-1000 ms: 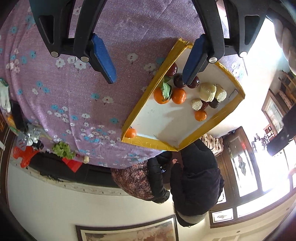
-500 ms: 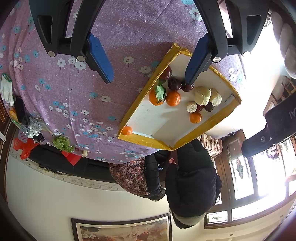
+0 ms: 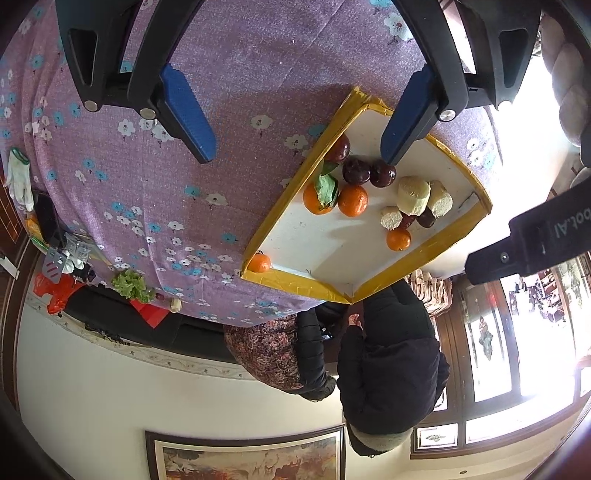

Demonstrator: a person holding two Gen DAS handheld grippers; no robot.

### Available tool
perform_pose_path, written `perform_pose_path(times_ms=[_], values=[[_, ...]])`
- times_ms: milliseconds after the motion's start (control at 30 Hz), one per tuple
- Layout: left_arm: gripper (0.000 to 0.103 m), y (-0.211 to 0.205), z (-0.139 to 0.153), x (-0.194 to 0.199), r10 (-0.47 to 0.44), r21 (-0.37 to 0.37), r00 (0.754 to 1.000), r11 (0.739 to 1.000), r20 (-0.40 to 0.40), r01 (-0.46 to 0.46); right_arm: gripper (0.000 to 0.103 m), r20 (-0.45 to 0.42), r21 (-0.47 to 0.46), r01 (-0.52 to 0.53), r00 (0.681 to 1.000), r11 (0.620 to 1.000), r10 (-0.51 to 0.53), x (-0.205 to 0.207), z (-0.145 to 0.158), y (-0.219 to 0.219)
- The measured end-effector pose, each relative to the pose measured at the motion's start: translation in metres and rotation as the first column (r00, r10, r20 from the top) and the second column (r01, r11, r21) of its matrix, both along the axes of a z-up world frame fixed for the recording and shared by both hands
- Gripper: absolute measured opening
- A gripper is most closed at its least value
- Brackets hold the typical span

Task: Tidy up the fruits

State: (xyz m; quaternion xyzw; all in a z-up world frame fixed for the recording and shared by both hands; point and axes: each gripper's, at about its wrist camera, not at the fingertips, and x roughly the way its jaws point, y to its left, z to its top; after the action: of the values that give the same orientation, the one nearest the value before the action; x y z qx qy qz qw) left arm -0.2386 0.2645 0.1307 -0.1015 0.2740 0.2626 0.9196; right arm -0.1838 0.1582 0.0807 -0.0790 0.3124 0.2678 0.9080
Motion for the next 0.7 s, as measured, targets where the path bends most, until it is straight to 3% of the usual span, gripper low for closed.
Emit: perform_pose_path(times_ms=[333, 700], values=[[0.103, 0.006, -0.011, 0.006, -0.003, -0.057, 0.999, 0.998, -0.037, 0.001, 0.094, -0.014, -0.010, 0.003, 1.000, 1.000, -0.004, 0.003, -0.007, 0.003], [0.103, 0.002, -0.015, 0.009, -0.016, -0.056, 0.998, 0.998, -0.058, 0.013, 0.094, -0.031, -0.022, 0.010, 0.999, 1.000, -0.011, 0.005, -0.013, 0.002]])
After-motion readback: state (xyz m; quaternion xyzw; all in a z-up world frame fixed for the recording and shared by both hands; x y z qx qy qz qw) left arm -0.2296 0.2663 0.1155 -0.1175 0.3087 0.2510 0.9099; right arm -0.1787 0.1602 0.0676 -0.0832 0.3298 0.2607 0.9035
